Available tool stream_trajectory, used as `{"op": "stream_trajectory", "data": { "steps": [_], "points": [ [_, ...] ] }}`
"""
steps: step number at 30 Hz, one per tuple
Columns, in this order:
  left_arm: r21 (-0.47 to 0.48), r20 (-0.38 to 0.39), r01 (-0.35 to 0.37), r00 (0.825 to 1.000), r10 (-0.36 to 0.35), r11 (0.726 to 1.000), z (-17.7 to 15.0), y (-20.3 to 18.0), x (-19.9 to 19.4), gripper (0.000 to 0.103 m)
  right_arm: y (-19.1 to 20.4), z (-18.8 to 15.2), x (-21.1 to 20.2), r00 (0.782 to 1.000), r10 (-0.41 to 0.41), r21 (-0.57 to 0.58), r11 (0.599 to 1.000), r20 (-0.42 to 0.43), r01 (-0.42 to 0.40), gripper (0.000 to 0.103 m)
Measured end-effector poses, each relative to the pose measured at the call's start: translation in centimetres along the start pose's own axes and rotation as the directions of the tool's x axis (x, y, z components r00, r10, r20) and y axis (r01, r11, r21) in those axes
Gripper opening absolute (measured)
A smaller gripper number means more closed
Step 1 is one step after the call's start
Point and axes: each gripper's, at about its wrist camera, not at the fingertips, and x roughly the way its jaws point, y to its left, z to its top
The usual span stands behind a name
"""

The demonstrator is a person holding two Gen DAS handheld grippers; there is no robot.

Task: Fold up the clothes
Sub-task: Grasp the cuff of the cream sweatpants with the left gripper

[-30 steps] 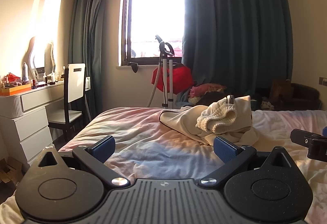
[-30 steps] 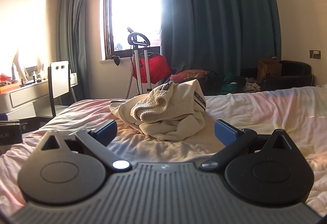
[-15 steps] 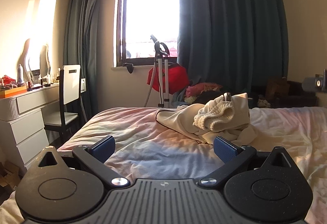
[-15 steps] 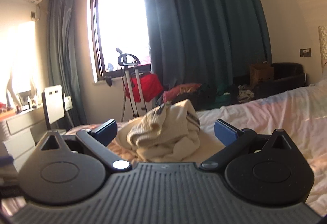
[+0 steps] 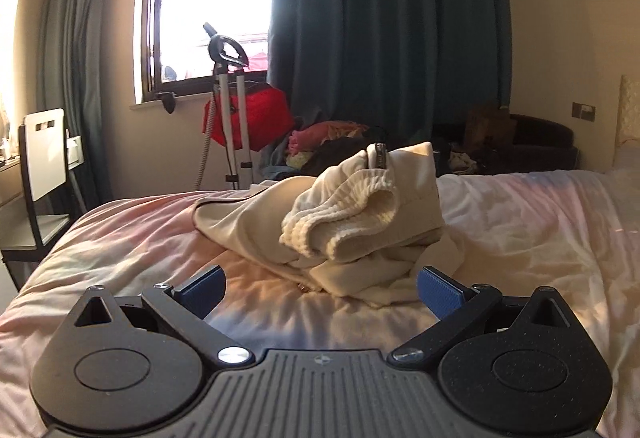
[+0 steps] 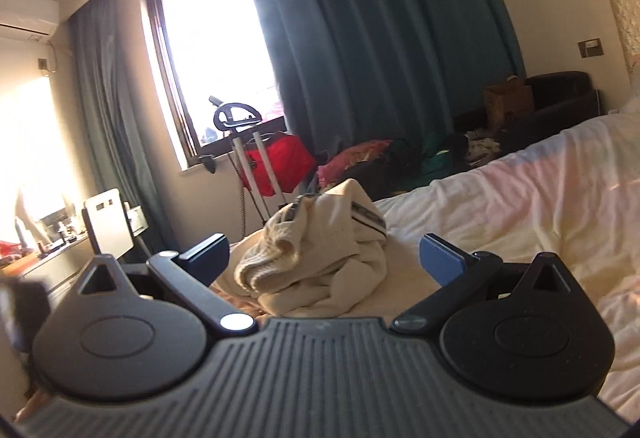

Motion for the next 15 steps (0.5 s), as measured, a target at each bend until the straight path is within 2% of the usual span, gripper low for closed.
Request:
{"op": "stream_trajectory", "data": {
  "steps": [1, 4, 7, 9, 11, 13, 15],
  "points": [
    [-0.025, -0.008, 0.025, 1.0, -0.025, 0.999, 0.7, -0.4, 2.1, 0.102, -0.3, -0.1, 0.2, 1.0, -0.01, 0.015, 1.0, 0.021, 0.01, 0.103],
    [-0.082, -0.006, 0.041, 0.999, -0.042, 0.996, 2.3, -1.5, 7.4, 0.102, -1.3, -0.3, 1.2, 0.997, -0.041, 0.057, 0.998, 0.064, 0.038, 0.103],
    [-0.06, -0.011, 0.022, 1.0, -0.023, 0.998, 3.2, -2.7, 12.3, 0.099, -2.7, -0.8, 3.6, 0.998, -0.043, 0.126, 0.991, 0.036, 0.038, 0.103],
    [-0.076, -0.021, 0.038, 0.999, -0.04, 0.996, 3.8, -2.6, 15.1, 0.092, -3.4, -1.4, 5.2, 0.998, -0.055, 0.155, 0.987, 0.023, 0.05, 0.103],
    [-0.108, -0.027, 0.048, 0.998, -0.051, 0.993, 4.4, -2.2, 17.5, 0.075, -4.0, -2.3, 6.5, 0.997, -0.066, 0.167, 0.984, 0.031, 0.06, 0.103],
    [-0.159, -0.014, 0.038, 0.999, -0.041, 0.987, 4.8, -1.3, 18.8, 0.067, -4.7, -3.0, 7.5, 0.996, -0.075, 0.192, 0.979, 0.046, 0.065, 0.103],
    [-0.207, 0.005, 0.033, 0.999, -0.033, 0.978, 5.3, -0.2, 19.0, 0.055, -5.6, -3.6, 8.1, 0.994, -0.084, 0.228, 0.971, 0.068, 0.067, 0.103]
  ]
}}
